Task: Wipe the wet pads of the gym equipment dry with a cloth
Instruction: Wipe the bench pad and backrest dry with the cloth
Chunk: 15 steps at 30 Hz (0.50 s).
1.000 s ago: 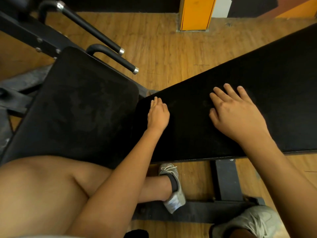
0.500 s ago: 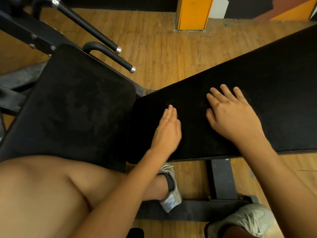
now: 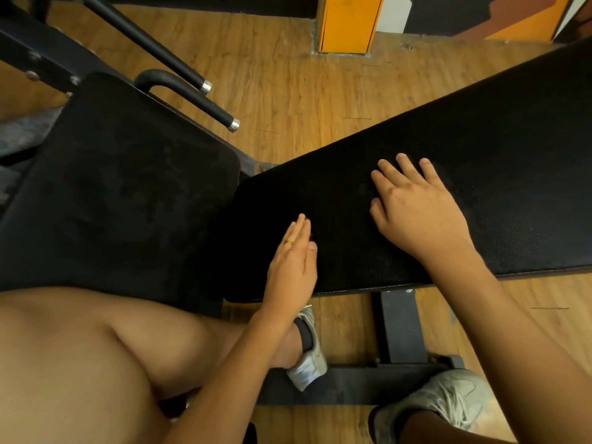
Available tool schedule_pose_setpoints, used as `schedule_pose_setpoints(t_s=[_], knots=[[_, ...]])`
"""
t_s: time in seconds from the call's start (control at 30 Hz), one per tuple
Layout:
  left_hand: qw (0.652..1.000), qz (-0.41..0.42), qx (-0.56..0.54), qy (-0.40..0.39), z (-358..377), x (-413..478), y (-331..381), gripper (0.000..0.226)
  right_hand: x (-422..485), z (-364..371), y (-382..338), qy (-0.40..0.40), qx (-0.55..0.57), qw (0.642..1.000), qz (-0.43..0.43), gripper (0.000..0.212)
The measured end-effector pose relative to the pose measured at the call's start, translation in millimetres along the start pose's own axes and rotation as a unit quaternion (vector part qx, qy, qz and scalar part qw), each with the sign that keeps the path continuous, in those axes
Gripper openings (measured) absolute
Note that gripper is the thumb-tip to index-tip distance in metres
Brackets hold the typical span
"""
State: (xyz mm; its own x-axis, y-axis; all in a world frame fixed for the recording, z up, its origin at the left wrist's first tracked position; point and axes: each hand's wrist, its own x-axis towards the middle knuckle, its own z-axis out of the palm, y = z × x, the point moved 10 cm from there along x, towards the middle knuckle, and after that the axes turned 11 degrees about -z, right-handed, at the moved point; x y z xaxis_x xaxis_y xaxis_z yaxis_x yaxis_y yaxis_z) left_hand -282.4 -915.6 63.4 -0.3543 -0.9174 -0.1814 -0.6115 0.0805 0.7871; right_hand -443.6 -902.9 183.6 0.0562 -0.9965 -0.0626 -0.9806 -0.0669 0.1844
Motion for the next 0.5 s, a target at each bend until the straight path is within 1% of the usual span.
schedule_pose_setpoints(t_s=[0.17,0.3,0.43,0.5], knots=[[1.0,-0.014,0.015,-0.007,-0.5,26.2,-4.2,0.05,0.4,1.5,-0.5,0.005,-0.001,1.0,-0.001,0.053],[0.999,-0.008,0.023,-0.024,-5.3,71.9,-1.9,0.05,0.1,3.0,0.3,0.0,-0.003,1.0,-0.004,0.055],[0.995,-0.091,0.012,-0.045,-21.3,133.2,-6.4,0.048,0.6,3.6,0.3,-0.008,-0.003,1.0,-0.004,0.056],[0.994,-0.103,0.016,-0.03,-24.9,143.1,-6.8,0.047,0.2,2.9,0.3,-0.008,-0.004,1.0,-0.004,0.056]])
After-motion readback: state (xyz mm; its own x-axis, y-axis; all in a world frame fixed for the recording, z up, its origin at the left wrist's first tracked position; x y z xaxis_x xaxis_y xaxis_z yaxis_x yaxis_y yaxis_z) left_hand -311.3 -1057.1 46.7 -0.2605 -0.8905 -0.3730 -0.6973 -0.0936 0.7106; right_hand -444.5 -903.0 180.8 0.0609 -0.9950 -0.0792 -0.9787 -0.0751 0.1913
